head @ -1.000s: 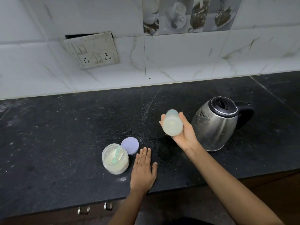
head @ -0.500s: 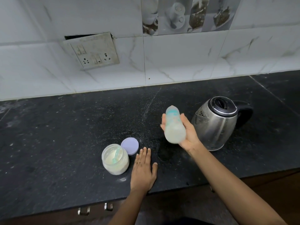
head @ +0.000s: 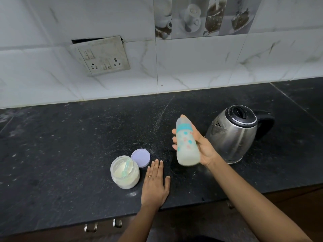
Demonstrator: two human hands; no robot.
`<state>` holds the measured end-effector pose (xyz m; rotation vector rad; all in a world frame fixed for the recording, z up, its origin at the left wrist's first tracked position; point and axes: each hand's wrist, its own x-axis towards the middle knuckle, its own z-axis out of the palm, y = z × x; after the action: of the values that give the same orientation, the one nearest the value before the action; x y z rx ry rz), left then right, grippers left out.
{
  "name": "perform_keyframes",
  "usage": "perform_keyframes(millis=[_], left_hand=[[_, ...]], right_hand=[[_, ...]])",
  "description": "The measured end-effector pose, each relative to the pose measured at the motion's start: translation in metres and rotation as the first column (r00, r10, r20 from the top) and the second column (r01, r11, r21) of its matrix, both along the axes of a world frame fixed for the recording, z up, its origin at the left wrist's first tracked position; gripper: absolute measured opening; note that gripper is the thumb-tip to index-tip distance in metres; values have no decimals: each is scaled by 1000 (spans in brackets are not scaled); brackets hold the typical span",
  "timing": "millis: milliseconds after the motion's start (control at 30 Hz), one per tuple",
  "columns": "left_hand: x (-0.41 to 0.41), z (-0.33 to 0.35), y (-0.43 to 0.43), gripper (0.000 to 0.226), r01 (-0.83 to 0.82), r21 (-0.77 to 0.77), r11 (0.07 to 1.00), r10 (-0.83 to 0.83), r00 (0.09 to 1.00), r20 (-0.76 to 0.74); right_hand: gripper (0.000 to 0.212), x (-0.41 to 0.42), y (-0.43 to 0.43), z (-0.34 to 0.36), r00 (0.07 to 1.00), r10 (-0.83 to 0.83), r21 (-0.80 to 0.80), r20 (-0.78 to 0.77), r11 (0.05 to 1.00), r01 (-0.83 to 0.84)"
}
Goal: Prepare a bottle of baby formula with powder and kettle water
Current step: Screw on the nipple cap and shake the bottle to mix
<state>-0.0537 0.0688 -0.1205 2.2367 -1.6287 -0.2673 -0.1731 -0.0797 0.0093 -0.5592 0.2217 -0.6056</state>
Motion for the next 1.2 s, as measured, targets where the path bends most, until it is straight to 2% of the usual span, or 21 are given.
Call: perform_keyframes(millis=[67, 167, 267, 367, 433, 533, 600, 667, 700, 767, 867, 933, 967, 1033, 1100, 1167, 1200], left_hand=[[1, 0, 0, 69, 7, 11, 1000, -7, 1000, 11], [0, 0, 0, 70, 7, 17, 1000, -7, 1000, 23], [1, 1, 1, 70, 7, 9, 1000, -7, 1000, 7], [1, 1, 0, 69, 8, 8, 1000, -8, 1000, 15], [0, 1, 0, 68, 2, -4, 1000, -2, 1000, 7], [1, 1, 0, 69, 17, 13, 1000, -17, 1000, 12], [1, 1, 0, 69, 14, -3, 1000, -14, 1000, 16], [0, 1, 0, 68, 13, -15, 1000, -13, 1000, 3], [0, 0, 0, 68, 16, -11, 1000, -16, 1000, -4], [1, 0, 0, 68, 12, -19, 1000, -12, 1000, -6], [1, 0, 0, 68, 12, -25, 1000, -12, 1000, 1], [0, 0, 1, 68, 14, -9, 1000, -14, 1000, -4], [1, 1, 1, 68, 12, -15, 1000, -12, 1000, -6], [1, 0, 0, 67, 11, -30, 1000, -11, 1000, -5], [0, 0, 0, 66, 10, -24, 1000, -10, 1000, -1], [1, 0, 0, 65, 10, -14, 1000, -10, 1000, -4], [1, 0, 0, 66, 10, -20, 1000, -10, 1000, -2]], right_hand=[[98, 0, 2, 1, 998, -6, -67, -58, 998, 2], [114, 4, -3, -6, 977, -110, 62, -183, 990, 123], [119, 6, -3, -4, 981, -51, 197, -186, 976, 88], [101, 2, -4, -4, 990, -46, 222, -131, 972, 75], [94, -3, -1, 2, 996, -1, 174, -89, 985, 17], [96, -6, -3, 4, 993, 85, -10, -83, 996, -86], [109, -2, -7, 1, 994, -19, 23, -106, 1000, 21], [122, 0, -15, -5, 994, -48, 135, -103, 989, 62], [121, 1, -15, -3, 999, 7, 120, -49, 993, -1], [112, -2, -11, -2, 997, 55, -3, -63, 998, -55], [117, -2, -19, -13, 997, 31, 100, -74, 995, -23], [109, -1, -14, -9, 996, 87, 19, -24, 996, -87], [106, -1, -11, -9, 995, 91, -22, -49, 996, -92], [112, 0, -13, -13, 993, 59, 22, -104, 998, -57], [113, 0, -17, -19, 995, 57, 49, -87, 997, -53], [99, 1, -11, -9, 992, 115, -68, -51, 991, -119], [96, 1, -13, -10, 991, 111, -76, -68, 990, -116]])
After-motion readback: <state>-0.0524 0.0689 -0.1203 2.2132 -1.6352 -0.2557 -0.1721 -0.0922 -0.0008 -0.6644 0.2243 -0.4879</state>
